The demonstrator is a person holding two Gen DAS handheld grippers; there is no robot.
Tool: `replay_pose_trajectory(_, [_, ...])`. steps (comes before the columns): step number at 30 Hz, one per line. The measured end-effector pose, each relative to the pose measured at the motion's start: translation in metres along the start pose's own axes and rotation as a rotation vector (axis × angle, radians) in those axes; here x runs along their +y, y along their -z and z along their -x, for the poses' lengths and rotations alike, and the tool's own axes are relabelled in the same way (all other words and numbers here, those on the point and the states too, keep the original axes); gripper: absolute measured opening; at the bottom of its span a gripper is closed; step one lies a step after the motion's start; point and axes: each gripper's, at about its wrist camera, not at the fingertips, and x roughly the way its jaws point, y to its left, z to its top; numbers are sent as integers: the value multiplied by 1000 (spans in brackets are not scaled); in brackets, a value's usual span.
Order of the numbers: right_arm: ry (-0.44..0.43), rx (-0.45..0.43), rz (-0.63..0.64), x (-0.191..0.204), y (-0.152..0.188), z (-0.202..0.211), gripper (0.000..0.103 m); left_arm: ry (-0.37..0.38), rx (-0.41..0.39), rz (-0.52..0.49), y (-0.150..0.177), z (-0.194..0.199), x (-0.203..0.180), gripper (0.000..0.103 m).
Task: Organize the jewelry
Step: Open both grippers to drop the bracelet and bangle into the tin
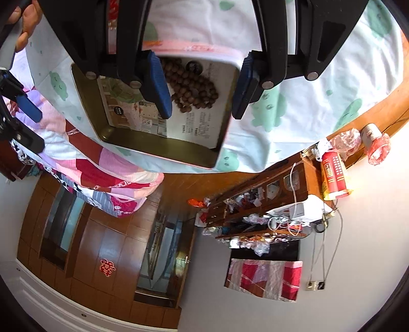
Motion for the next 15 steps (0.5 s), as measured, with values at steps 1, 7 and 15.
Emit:
replay_pose_trajectory(1, [7,-5,7,-1,2,4,85,3,2,7,2,4,2,50])
replay_pose_trajectory(7, [59,-8,62,-6,18,26,88,14,25,-9,21,22,0,50])
replay_pose_trajectory(15, [109,5,80,-18,38,47,88,23,44,-51,41,39,-8,50])
